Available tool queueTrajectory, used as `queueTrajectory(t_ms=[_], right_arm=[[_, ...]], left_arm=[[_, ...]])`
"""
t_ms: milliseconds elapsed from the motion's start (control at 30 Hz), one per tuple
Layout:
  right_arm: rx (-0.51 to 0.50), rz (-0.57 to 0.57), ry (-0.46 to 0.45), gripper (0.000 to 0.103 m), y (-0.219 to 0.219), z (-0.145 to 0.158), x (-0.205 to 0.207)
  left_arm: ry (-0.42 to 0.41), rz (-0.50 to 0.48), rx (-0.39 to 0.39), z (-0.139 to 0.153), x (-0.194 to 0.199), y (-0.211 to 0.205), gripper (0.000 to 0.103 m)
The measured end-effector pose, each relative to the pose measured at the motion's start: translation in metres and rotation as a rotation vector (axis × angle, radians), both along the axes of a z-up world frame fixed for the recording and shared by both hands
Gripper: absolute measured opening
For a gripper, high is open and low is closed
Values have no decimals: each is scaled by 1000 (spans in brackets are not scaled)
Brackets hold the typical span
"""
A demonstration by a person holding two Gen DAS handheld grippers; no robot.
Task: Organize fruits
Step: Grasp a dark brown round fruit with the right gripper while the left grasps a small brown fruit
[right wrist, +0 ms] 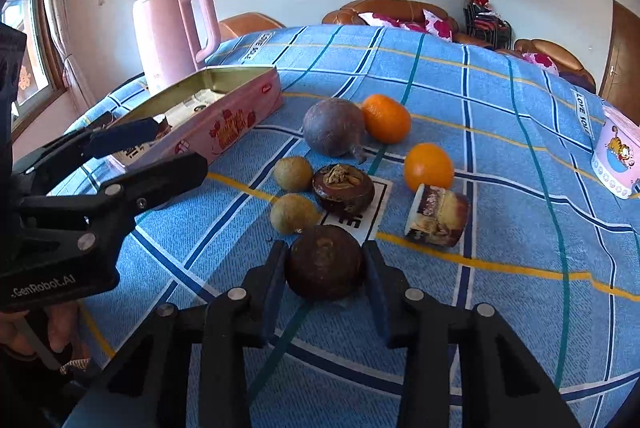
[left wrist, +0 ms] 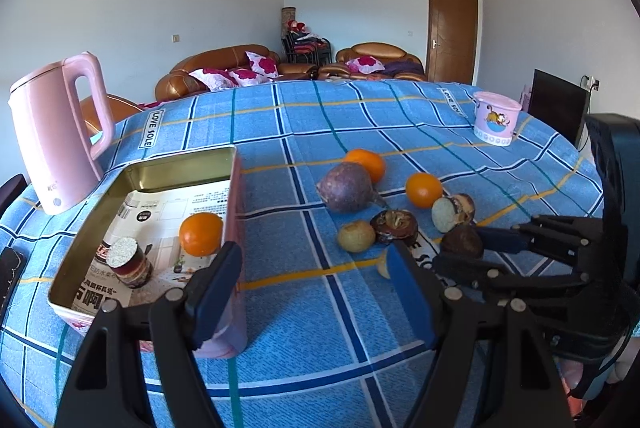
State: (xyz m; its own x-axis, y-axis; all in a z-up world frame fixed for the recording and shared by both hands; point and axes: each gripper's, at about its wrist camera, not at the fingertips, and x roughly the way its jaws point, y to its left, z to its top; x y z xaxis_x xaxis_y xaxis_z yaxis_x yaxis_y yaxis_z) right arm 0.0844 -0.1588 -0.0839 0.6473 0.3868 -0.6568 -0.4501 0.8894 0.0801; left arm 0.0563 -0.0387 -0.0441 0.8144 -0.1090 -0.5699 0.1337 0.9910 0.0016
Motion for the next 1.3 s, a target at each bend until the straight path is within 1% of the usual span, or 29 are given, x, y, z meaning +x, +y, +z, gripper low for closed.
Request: queueTrajectory(t_ms=[100, 167, 300, 367, 433, 500, 533, 567, 600, 633, 833, 1033, 1300], right_arm=[[-22, -93, -61, 39, -13, 5, 0], [-21, -130, -77, 39, -21, 6, 1], [2, -143, -72, 39, -27, 8, 3], [8, -148, -77, 39, -29, 8, 2], [31, -156, -76, 39, -34, 9, 2], [45, -159, -73, 39, -36, 8, 2], [45, -159, -75, 40, -35, 8, 2], [42, -160, -76, 40, -35, 8, 1], [39, -160, -78, 40, -34, 8, 1], [38, -159, -78, 40, -34, 8, 0], [38, -152, -96, 40, -33, 8, -3], [36, -146, -137, 40, -32, 11, -9], [43, -133, -170, 40, -32, 13, -14]], left_arm=[[24, -32, -12, -3, 5, -7, 75], [42, -52, -14, -5, 9, -13, 74], [108, -105, -23, -12, 19, -27, 61], [136, -127, -20, -16, 23, -33, 59], [159, -136, -18, -19, 28, -38, 54], [189, -158, -27, -23, 34, -41, 52], [201, -160, -30, -25, 37, -42, 45], [209, -161, -29, -26, 39, -43, 40], [216, -168, -29, -27, 40, -44, 32], [219, -174, -26, -28, 40, -45, 29], [148, -168, 4, -23, 31, -48, 28], [81, -147, -8, -17, 23, -41, 28], [31, -133, -16, -12, 16, -37, 28]])
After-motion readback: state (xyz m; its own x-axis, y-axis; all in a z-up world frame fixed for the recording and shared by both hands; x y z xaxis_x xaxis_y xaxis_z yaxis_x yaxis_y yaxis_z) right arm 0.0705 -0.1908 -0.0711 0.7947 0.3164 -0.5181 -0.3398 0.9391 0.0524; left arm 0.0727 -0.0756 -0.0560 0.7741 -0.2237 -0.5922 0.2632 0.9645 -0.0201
